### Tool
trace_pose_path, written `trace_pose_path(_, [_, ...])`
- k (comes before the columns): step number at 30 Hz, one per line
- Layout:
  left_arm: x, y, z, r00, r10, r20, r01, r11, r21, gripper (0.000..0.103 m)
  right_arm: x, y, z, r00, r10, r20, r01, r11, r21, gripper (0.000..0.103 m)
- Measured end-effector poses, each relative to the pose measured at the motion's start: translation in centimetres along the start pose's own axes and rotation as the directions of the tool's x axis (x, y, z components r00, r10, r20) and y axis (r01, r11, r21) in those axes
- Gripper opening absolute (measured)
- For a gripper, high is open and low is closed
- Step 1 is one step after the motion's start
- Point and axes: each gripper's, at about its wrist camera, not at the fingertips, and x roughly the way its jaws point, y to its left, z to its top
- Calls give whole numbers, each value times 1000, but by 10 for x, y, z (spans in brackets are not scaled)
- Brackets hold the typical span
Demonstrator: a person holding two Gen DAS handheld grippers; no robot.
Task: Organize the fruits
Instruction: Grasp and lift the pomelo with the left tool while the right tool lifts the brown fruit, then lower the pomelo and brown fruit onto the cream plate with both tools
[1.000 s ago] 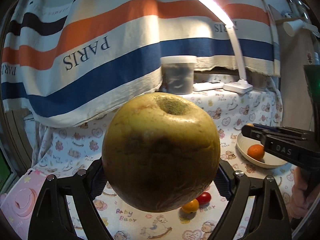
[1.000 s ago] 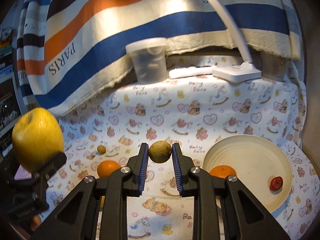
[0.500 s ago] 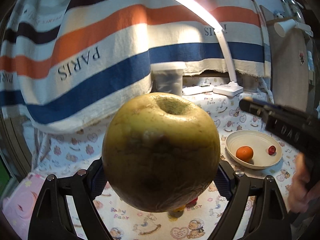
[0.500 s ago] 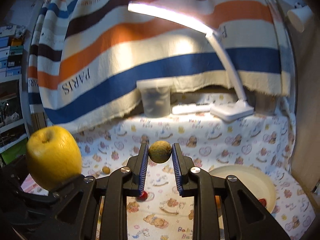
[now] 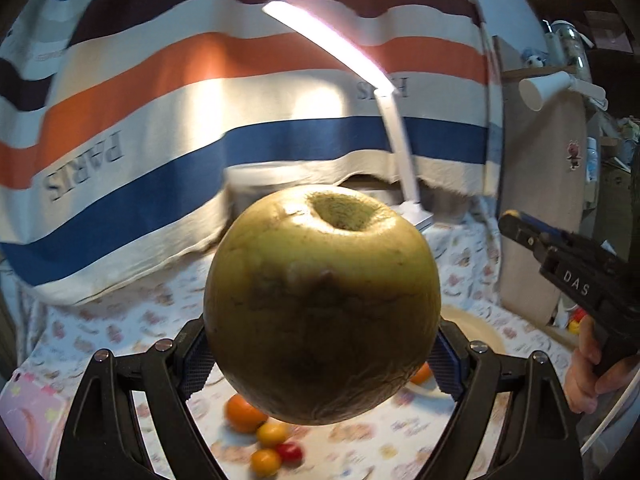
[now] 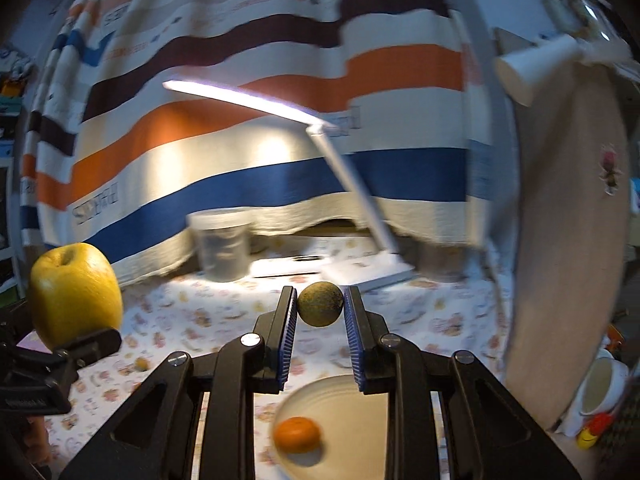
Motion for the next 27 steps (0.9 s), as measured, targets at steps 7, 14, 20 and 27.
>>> trace_pose_path(7, [63,-47,25,990,-100,-101,101,995,-1,87,14,-51,-11,996,-80,-32,82,994,72,25])
trace_pose_path(14, [137,-82,23,939,-207,-273,203,978,-43,87,48,-79,-29,979,-88,-181,109,988,107,25])
trace_pose_path(20, [183,-90,-8,875,-299,-381,286,954,-90,87,64,-88,-40,960,-70,-271,109,985,131,25])
trace_pose_path(27, [196,-97,-34,841,-308,-444,320,946,-50,87,95,-77,-69,915,-47,-400,91,992,91,25])
